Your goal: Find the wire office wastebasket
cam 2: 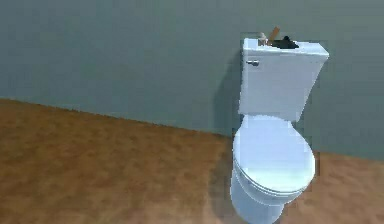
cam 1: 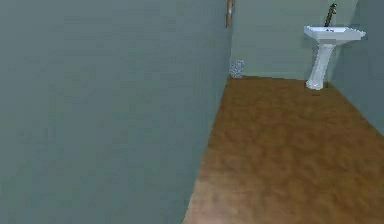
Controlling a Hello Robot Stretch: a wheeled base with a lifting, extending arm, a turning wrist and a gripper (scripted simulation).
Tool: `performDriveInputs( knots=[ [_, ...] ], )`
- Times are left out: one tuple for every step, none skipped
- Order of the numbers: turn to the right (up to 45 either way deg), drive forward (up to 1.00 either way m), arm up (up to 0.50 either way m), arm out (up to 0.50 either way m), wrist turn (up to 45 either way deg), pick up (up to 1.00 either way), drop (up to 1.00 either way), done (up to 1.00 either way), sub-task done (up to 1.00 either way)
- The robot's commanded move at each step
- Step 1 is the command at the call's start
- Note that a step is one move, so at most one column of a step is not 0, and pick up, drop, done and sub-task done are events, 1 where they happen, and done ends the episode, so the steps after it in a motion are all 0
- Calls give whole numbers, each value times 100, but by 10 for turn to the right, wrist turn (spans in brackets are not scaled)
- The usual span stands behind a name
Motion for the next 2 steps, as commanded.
performDriveInputs(
  knots=[
    [450,0,0,0,0,0,0,0,0],
    [450,0,0,0,0,0,0,0,0]
  ],
)
